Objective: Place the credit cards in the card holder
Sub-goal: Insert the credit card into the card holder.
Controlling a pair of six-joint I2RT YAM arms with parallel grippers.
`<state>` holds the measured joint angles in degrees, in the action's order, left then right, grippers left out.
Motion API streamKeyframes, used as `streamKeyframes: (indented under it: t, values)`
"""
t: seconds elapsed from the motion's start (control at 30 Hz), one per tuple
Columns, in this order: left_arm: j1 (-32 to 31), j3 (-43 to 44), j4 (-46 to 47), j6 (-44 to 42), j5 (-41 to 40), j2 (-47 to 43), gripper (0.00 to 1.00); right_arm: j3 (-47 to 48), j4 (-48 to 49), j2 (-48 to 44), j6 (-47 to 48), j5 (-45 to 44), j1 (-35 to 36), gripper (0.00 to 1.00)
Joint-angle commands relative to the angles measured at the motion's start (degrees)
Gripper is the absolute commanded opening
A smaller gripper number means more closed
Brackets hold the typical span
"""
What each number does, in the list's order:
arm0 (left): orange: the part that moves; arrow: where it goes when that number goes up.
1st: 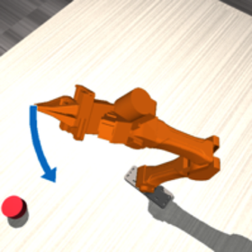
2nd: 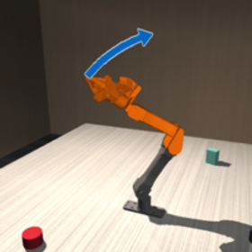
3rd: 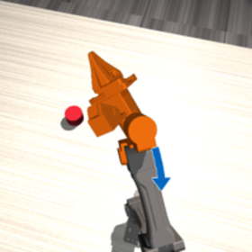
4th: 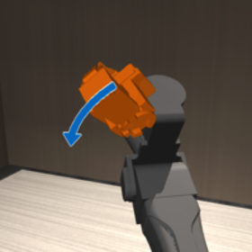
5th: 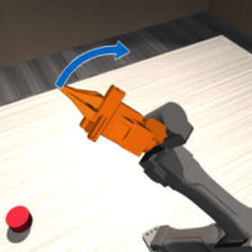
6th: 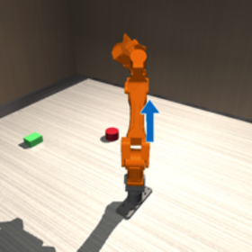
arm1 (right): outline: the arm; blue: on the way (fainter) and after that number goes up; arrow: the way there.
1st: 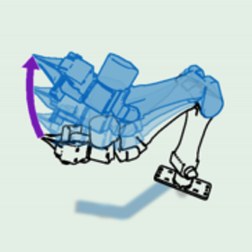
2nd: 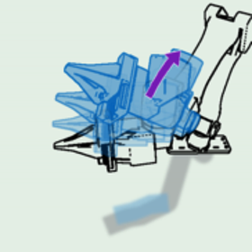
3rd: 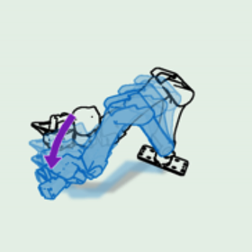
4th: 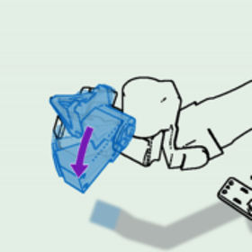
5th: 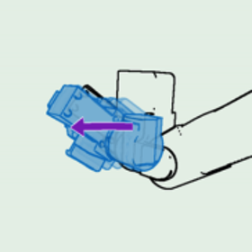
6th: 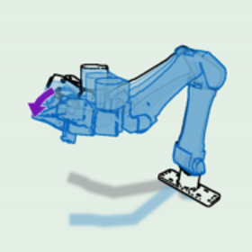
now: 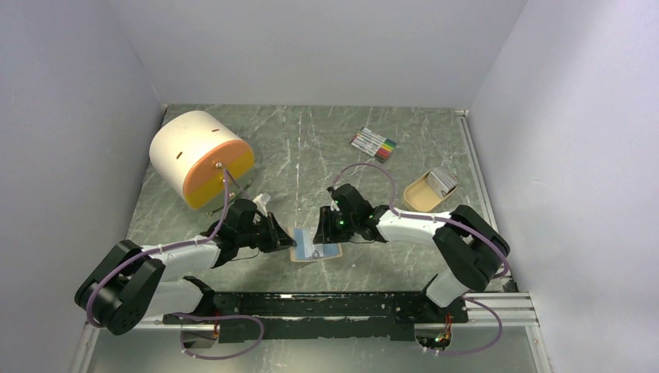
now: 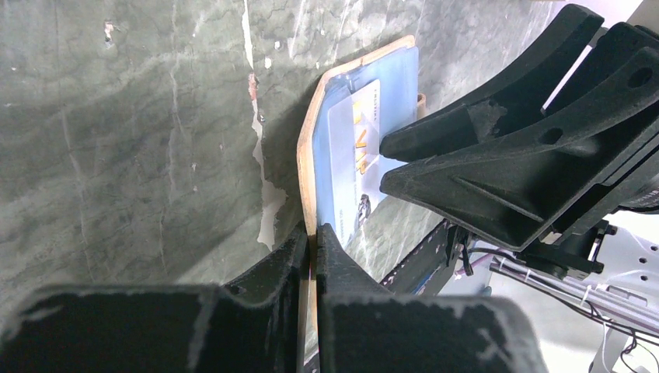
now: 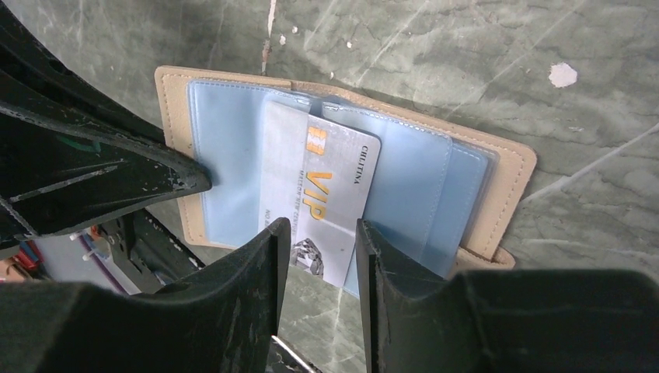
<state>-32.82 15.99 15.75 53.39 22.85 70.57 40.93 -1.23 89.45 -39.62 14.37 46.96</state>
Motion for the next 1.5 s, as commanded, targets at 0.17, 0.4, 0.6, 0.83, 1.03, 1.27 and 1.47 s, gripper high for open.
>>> streamKeyframes:
  t: [0.17,0.4,0.6,0.83,1.03,1.27,1.47]
  values:
    - [-0.46,0.51,0.78,-0.36,1.33,-0.35,0.1,1.12,2.83,2.34,-1.11,1.78,0.93,0.41]
    - [-0.55,-0.4,2.13,0.19,1.5,-0.56,0.12,0.07,8.69,4.03,-3.33,4.67,1.45,0.41]
    - [-0.57,-0.02,1.75,-0.42,1.87,-0.39,0.15,-2.06,13.83,3.27,-3.48,4.66,1.46,0.41]
    - [-0.66,-0.13,2.27,-0.1,1.91,-0.82,0.21,-3.03,19.01,4.52,-0.75,7.3,1.47,0.42]
    - [-0.6,-0.09,3.11,0.58,2.98,-0.25,0.13,-4.72,22.65,5.16,-0.64,8.29,1.49,0.43]
    - [-0.6,4.28,-12.89,-3.13,-2.23,-4.78,0.09,-7.37,20.82,-0.37,-1.3,6.79,1.5,0.47]
    - [-0.61,7.98,-20.58,-5.28,-2.46,-4.41,0.09,-8.4,21.21,-1.81,-2.94,6.59,1.47,0.46]
